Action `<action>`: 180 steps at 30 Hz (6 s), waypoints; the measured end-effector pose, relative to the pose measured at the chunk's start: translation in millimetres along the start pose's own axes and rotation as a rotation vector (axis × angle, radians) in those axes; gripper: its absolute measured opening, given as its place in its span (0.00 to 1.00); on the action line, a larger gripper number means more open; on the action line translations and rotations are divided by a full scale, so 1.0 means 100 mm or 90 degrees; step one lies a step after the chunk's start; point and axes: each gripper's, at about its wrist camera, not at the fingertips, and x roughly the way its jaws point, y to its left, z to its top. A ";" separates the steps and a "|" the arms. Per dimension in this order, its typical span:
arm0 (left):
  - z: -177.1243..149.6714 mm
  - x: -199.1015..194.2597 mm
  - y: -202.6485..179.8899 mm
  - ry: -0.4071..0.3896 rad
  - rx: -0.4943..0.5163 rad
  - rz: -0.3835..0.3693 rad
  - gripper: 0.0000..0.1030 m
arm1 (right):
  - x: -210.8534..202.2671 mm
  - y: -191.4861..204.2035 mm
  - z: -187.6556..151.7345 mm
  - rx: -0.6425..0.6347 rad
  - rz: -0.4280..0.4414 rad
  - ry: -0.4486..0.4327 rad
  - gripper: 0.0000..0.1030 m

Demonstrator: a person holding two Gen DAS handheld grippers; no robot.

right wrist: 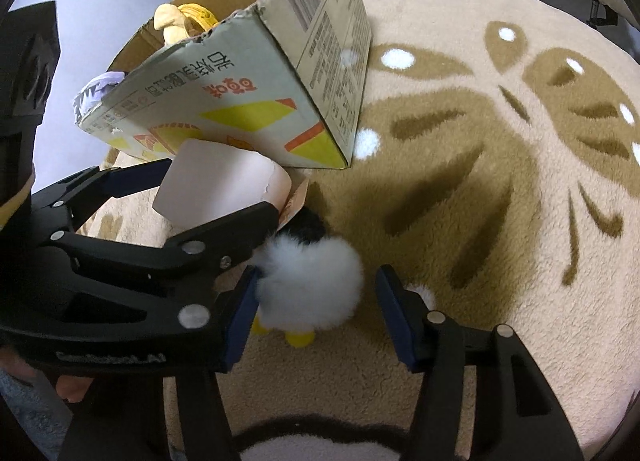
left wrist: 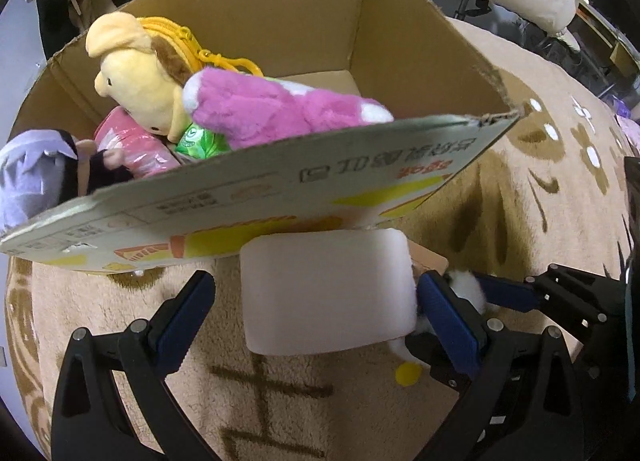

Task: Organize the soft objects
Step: 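Grasp the pink-white cushion with the left tool while the right tool grasps the white fluffy plush, then carry the cushion and white fluffy plush over the box and release both inside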

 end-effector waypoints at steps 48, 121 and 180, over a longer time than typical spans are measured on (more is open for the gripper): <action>-0.27 -0.20 -0.11 -0.009 -0.027 0.012 0.45 | -0.05 0.39 0.04 -0.059 -0.022 -0.056 0.26; -0.62 -1.94 0.77 -0.238 -0.144 0.183 0.39 | -1.21 1.20 0.19 -0.135 -0.028 -0.253 0.29; 0.37 -1.70 1.12 -0.278 -0.120 0.201 1.00 | -0.83 1.00 1.09 -0.135 -0.003 -0.210 0.89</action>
